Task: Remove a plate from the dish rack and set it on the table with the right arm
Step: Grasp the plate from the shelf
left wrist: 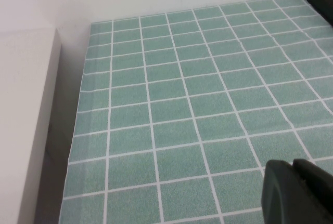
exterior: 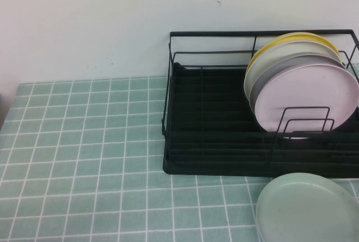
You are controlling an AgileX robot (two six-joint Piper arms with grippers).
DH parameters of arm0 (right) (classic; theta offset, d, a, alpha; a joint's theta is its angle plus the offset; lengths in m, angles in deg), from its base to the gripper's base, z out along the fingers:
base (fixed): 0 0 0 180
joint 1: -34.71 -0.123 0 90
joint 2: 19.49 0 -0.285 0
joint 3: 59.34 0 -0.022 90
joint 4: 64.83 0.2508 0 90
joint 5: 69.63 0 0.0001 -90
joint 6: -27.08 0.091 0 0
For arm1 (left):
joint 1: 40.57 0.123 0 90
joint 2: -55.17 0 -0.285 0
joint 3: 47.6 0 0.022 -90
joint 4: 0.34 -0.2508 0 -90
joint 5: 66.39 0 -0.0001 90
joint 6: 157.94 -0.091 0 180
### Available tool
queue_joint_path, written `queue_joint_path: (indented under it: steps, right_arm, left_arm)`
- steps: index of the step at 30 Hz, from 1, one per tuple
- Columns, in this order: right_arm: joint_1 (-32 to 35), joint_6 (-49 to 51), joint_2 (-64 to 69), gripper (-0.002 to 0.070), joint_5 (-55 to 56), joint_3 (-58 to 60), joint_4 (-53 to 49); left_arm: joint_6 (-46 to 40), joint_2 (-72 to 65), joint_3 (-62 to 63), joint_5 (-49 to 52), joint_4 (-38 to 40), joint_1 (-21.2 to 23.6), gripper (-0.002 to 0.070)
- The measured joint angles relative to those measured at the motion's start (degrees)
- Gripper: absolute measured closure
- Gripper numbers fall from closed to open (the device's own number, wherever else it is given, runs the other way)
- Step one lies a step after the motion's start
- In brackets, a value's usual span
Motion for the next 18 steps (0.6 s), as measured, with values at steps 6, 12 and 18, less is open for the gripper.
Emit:
queue_joint_path:
  steps: [6,12,18]
  right_arm:
    - [0.0,0.0,0.0,0.0678,0.0,0.0,0.0]
    - [0.0,-0.1,0.0,0.0678,0.5,0.0,0.0]
    - [0.0,0.9,0.0,0.0678,3.2,0.0,9.3]
  left_arm:
    - [0.0,0.0,0.0,0.0,0.0,0.0,0.0678]
    - [0.0,0.0,0.0,0.0,0.0,0.0,0.0679]
    - [0.0,0.0,0.0,0.0,0.0,0.0,0.0678]
